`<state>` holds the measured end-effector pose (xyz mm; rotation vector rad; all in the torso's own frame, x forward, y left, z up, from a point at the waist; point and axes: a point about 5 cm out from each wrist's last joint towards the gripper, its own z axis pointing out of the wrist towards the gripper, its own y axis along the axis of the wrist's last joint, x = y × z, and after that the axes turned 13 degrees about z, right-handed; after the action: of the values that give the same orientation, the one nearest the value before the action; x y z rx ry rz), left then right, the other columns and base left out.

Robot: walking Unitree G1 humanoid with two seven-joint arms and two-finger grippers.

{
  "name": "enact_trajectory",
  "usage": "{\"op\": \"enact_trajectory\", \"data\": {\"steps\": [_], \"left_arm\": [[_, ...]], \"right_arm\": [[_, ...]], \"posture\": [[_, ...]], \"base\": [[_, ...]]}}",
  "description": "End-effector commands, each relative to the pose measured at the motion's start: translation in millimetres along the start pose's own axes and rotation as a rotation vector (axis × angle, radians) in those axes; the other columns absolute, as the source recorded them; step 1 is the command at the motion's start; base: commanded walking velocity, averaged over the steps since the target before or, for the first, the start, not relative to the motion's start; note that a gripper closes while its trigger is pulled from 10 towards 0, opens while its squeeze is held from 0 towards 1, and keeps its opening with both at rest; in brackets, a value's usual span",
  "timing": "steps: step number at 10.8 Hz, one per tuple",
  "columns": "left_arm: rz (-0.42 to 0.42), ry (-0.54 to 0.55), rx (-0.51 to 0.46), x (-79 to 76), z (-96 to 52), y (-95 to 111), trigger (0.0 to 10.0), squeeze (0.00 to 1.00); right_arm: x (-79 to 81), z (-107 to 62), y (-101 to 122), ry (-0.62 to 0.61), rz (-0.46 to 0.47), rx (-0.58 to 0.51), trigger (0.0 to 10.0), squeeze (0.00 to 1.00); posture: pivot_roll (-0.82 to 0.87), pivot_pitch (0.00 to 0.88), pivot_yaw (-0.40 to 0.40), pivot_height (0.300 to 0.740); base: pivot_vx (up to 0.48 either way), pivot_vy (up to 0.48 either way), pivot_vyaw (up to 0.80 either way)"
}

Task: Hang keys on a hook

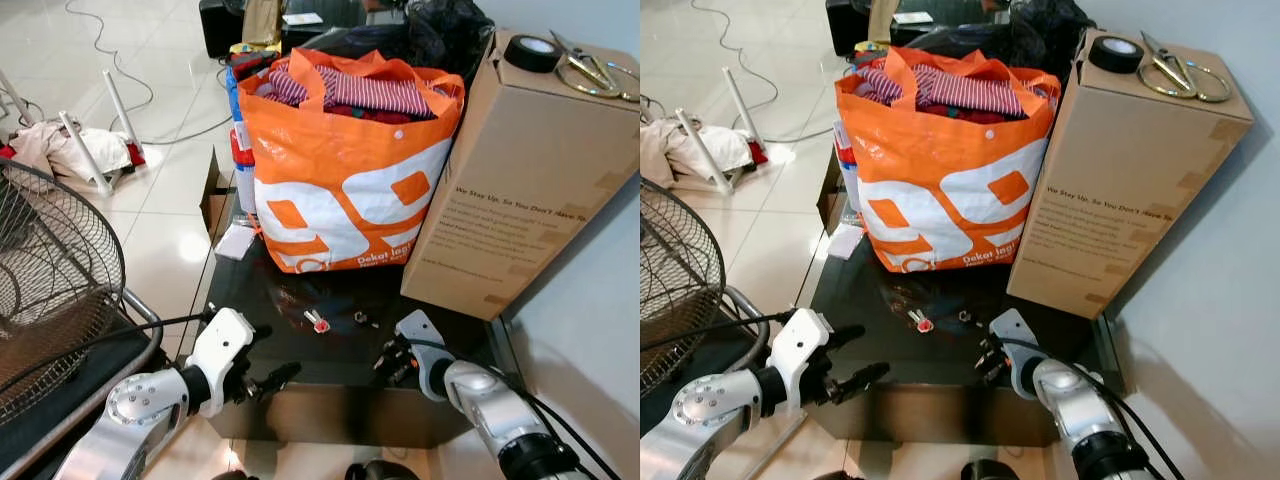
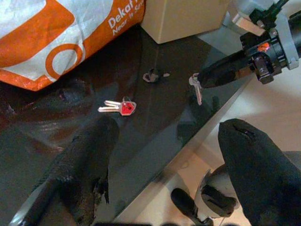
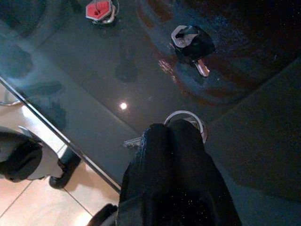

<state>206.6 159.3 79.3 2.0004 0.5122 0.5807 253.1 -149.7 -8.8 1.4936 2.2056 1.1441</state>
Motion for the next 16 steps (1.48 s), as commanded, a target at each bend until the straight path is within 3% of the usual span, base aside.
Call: {"op": "enact_trajectory", "data": {"steps": [1,2,3,4,5,6,10,11,12,16], "left_arm": [[0.019,-0.007,-0.020,-0.9,0.4,7,10.0,0.00],[0.020,-0.008,-0.020,-1.2,0.1,7,10.0,0.00],[0.019,-0.008,-0.020,-1.6,-0.1,7,10.0,0.00],[0.019,-0.008,-0.019,-1.4,-0.3,7,10.0,0.00],[0.020,-0.008,-0.018,-1.5,-0.5,8,10.0,0.00],[0.020,-0.007,-0.017,-1.4,-0.8,8,10.0,0.00],[0.019,-0.006,-0.021,-0.7,-0.2,8,10.0,0.00],[0.021,-0.005,-0.021,-0.2,-0.1,8,10.0,0.00],[0.022,-0.004,-0.021,-0.1,0.0,8,10.0,0.00],[0.026,-0.006,-0.020,0.0,0.5,8,10.0,0.00]], "right_arm": [[-1.2,-1.4,-2,-0.008,0.006,0.006,0.0,0.00],[3.3,2.6,-3,-0.029,-0.009,0.013,9.3,0.00],[7.4,6.2,-4,-0.030,-0.018,0.021,10.0,0.00],[9.2,8.4,-4,-0.039,-0.027,0.019,10.0,0.00],[8.3,10.1,-4,-0.060,-0.034,0.018,10.0,0.97],[7.9,10.9,-4,-0.071,-0.039,0.020,10.0,1.00],[8.1,11.5,-5,-0.081,-0.052,0.008,10.0,1.00],[7.5,12.6,-6,-0.105,-0.060,0.007,10.0,0.80],[6.8,13.6,-6,-0.127,-0.053,-0.001,10.0,0.00],[5.6,18.4,-6,-0.184,0.000,-0.029,10.0,0.00]], "posture": [[-0.08,0.061,-0.030,0.740],[-0.08,0.062,-0.030,0.740],[-0.08,0.063,-0.030,0.740],[-0.08,0.063,-0.030,0.740],[-0.08,0.064,-0.031,0.740],[-0.08,0.064,-0.032,0.740],[-0.08,0.056,-0.033,0.740],[-0.08,0.053,-0.033,0.740],[-0.08,0.050,-0.034,0.740],[-0.07,0.037,-0.034,0.740]], "base": [[0.000,0.000,0.00],[0.000,0.000,0.00],[0.000,0.000,0.00],[0.000,0.000,0.00],[0.000,0.000,0.00],[0.000,0.000,0.00],[0.000,0.000,0.00],[0.000,0.000,0.00],[0.000,0.000,0.00],[0.000,0.000,0.00]]}}
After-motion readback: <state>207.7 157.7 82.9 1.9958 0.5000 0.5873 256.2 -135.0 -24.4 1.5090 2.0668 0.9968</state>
